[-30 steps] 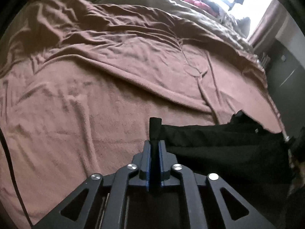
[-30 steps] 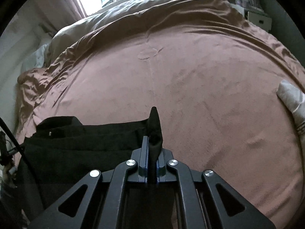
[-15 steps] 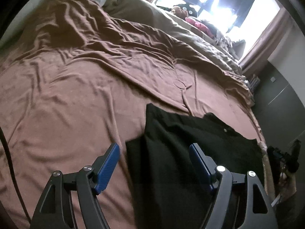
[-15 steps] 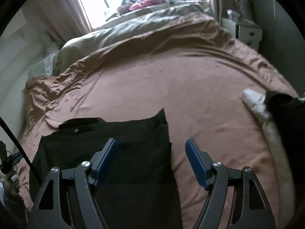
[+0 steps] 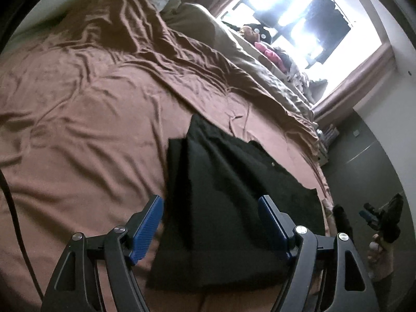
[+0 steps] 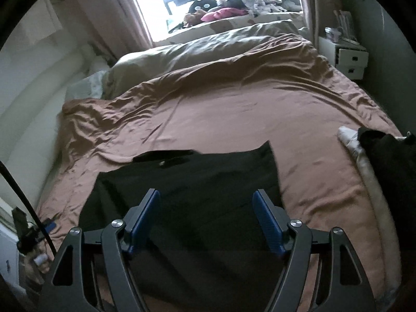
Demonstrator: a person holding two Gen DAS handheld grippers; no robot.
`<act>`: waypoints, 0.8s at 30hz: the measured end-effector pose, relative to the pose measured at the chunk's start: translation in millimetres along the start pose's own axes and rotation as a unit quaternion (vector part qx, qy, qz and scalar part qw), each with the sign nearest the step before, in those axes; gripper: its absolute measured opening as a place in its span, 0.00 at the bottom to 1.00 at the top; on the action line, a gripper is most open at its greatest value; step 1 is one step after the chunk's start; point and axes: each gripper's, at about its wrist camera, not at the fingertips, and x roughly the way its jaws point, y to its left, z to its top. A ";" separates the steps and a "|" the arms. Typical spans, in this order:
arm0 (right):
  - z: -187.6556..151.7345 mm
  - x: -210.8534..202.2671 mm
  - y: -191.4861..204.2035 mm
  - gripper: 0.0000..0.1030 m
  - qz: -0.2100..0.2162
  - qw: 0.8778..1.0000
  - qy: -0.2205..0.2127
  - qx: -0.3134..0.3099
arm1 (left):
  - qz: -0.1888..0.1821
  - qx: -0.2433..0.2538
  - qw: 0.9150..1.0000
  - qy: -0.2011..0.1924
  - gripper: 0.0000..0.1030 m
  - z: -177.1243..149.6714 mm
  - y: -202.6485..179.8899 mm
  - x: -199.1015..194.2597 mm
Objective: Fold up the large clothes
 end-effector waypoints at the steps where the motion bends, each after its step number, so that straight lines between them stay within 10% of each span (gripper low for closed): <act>1: -4.6 -0.9 3.0 0.70 0.001 1.000 0.002 -0.002 | 0.003 -0.005 1.000 -0.001 0.74 -6.4 3.3 -4.0; 15: -84.2 39.4 57.7 0.65 0.038 0.993 0.101 -0.054 | 0.004 -0.045 0.998 0.033 0.74 -71.0 42.3 -0.1; 24: -105.1 95.9 93.8 0.46 0.013 0.982 0.165 -0.093 | 0.006 -0.046 0.998 0.047 0.73 -91.5 46.5 16.0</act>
